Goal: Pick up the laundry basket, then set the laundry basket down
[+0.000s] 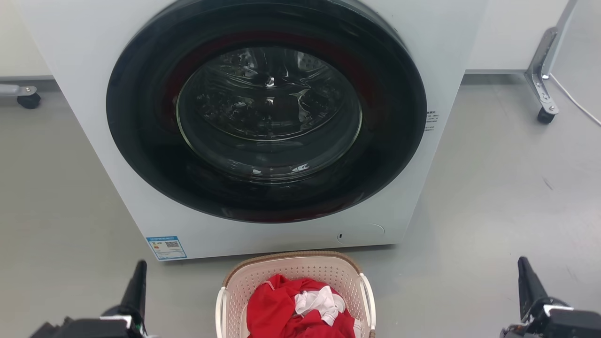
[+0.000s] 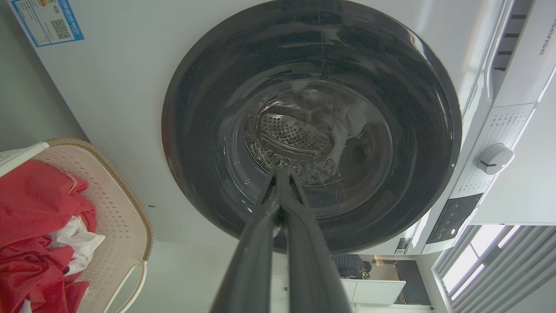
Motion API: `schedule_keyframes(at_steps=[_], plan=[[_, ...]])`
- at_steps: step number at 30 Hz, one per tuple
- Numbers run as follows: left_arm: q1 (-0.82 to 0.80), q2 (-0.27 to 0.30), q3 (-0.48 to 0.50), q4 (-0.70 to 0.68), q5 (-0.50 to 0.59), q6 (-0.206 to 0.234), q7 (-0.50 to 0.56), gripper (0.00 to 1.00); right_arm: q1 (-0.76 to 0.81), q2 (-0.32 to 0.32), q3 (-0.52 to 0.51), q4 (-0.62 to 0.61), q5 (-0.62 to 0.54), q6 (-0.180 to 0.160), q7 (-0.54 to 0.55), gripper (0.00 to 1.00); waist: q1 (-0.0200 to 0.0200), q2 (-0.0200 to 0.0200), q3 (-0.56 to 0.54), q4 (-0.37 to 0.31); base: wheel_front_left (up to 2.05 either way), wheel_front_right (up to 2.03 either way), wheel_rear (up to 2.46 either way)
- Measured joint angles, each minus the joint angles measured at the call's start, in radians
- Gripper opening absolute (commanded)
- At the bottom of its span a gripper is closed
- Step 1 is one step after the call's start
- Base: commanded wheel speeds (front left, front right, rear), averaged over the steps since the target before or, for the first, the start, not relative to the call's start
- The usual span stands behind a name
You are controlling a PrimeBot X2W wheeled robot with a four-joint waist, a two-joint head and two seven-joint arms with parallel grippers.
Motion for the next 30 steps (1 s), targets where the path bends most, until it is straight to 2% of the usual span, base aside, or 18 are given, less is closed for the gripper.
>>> schedule_keyframes(at_steps=[6,17,26,30], plan=[[0.044,-0.009,-0.008,0.035,0.0,0.001,-0.005,1.0,0.04,0.013,0.01,0.036,0.0,-0.004,-0.005,1.0,0.0,0.0,0.0,0.0,0.0,0.0,0.0],[0.042,-0.009,-0.045,0.014,0.028,0.009,-0.045,1.0,0.037,0.013,0.038,0.024,-0.02,-0.008,-0.045,1.0,0.0,0.0,0.002,0.001,0.0,0.0,0.0],[0.042,-0.009,-0.065,-0.011,0.072,0.033,-0.073,1.0,0.037,0.013,0.057,0.007,-0.106,-0.04,-0.073,1.0,0.0,0.0,0.005,0.002,0.0,0.0,0.0],[0.042,-0.008,-0.073,-0.03,0.124,0.047,-0.09,1.0,0.037,0.013,0.074,-0.012,-0.171,-0.052,-0.089,1.0,0.0,0.0,0.006,0.003,0.0,0.0,0.0]])
